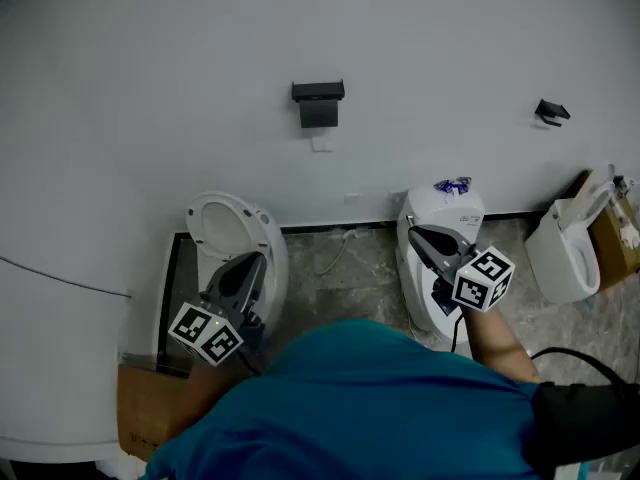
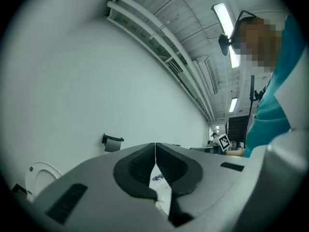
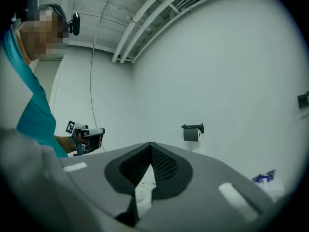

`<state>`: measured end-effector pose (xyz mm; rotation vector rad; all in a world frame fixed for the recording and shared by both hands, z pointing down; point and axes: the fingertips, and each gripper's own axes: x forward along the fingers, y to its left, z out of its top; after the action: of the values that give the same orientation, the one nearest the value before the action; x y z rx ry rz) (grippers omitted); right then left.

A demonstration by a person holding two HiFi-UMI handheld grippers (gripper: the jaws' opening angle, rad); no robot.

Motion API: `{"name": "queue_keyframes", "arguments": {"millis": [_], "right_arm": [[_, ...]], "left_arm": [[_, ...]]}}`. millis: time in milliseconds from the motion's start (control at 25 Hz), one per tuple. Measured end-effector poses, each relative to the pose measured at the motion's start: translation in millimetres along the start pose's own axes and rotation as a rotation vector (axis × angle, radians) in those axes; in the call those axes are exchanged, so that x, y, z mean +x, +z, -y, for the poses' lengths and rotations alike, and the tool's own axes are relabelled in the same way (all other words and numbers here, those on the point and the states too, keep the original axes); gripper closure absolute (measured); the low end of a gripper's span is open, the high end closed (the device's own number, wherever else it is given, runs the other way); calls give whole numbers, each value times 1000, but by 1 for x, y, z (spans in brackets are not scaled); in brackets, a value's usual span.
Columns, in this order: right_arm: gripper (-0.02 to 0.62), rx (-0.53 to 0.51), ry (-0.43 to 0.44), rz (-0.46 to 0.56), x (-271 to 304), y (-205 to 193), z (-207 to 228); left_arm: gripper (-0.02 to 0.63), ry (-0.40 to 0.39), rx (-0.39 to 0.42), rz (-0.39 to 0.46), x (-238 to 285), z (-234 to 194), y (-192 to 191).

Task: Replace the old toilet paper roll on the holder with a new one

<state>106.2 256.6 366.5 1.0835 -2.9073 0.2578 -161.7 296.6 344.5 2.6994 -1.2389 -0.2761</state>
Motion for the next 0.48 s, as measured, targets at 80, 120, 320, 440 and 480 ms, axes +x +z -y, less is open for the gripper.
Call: {"name": "queue_keyframes", "arguments": {"millis": [80, 120, 320, 440, 480], "right_arm": [[594, -3, -1, -1, 0, -1, 0], [594, -3, -1, -1, 0, -1, 1], [594, 3, 1, -3, -3, -3, 9], [594, 17, 16, -5, -7, -3, 17], [594, 29, 24, 0, -9, -2, 19]], "left_arm": [[594, -4, -1, -3, 1, 0, -1], [594, -5, -1, -5, 2, 0, -2], [594, -10, -1, -11, 12, 2, -3], [594, -8, 0, -11, 20, 8, -4], [594, -7, 1, -10, 22, 10, -5]]}}
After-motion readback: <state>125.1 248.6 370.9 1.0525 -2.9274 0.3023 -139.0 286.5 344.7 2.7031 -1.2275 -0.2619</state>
